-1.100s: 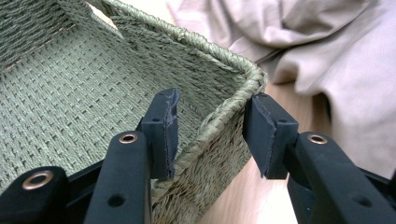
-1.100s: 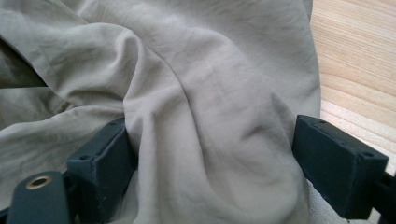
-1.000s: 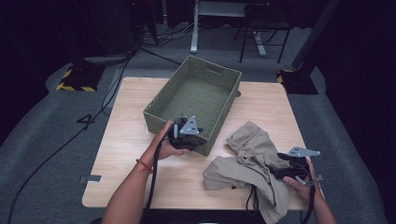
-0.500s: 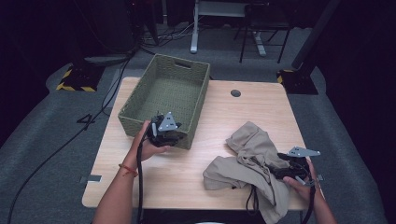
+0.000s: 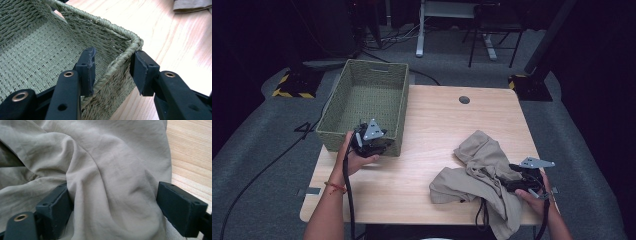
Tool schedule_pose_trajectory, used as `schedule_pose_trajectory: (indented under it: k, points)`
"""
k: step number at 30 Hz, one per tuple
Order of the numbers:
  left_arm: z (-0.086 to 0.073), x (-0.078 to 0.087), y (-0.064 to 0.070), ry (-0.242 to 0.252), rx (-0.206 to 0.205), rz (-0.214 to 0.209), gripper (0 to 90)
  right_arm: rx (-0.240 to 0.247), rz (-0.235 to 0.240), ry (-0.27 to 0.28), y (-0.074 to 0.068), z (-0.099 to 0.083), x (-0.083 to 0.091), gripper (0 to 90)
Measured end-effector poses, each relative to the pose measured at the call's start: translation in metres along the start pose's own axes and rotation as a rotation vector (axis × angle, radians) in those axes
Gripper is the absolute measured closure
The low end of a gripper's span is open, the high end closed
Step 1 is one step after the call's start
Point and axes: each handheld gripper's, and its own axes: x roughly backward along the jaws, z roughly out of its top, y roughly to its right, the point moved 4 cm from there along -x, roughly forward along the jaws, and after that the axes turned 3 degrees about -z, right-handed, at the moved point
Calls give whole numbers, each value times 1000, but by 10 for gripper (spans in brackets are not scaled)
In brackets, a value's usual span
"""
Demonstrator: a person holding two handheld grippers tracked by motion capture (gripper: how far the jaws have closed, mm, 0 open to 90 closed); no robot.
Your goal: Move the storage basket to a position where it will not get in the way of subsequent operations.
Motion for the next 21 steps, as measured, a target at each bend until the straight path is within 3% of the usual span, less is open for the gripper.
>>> schedule_pose_trajectory:
  k: [8, 11, 13, 17, 21]
  points:
    - [1, 1, -1, -16, 8, 8, 554, -2, 1, -2, 0, 0, 0, 149]
    - [3, 3, 1, -24, 17, 5, 504, -3, 1, -2, 0, 0, 0, 149]
    - [5, 6, 4, -3, 25, -9, 423, -8, 3, -2, 0, 0, 0, 149]
    - [12, 12, 9, 31, 53, 14, 295, -6, 0, -2, 0, 0, 0, 149]
    - [22, 17, 24, 94, 75, 12, 247, -2, 0, 1, 0, 0, 0, 149]
